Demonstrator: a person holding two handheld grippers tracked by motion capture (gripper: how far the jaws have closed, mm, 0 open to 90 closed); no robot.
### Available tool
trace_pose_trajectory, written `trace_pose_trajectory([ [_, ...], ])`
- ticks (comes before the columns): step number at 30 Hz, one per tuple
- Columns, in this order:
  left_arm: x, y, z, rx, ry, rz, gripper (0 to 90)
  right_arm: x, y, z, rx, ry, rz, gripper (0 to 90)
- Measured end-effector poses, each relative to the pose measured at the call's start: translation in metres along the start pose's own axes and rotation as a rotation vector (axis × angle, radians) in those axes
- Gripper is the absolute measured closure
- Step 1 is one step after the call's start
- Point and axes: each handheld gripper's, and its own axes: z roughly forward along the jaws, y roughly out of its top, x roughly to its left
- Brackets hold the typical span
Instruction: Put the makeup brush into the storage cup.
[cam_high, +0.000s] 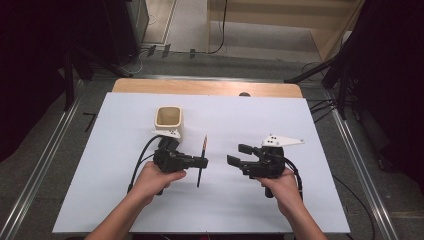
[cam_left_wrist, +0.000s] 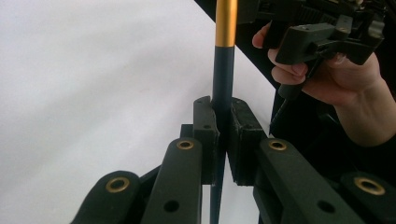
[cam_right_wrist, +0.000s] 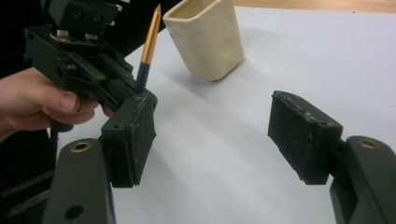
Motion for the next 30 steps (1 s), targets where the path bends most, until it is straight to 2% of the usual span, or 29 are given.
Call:
trace_pose_trajectory([
  [11,-0.001,0.002,-0.007,0.002,0.025,0.006,83.8,0.001,-0.006,-0.002,0.041,-0.040,-0.076,32.3],
  [15,-0.002,0.004,-0.010,0.003,0.032,0.014,83.8,-0.002,-0.010,-0.004,0.049,-0.047,-0.081,32.2],
  [18,-0.002,0.004,-0.011,0.009,0.040,0.015,83.8,-0.004,-0.012,-0.006,0.063,-0.051,-0.105,31.8],
  [30,-0.001,0.008,-0.016,0.006,0.038,0.007,83.8,-0.009,-0.022,-0.016,0.103,-0.066,-0.147,30.7],
])
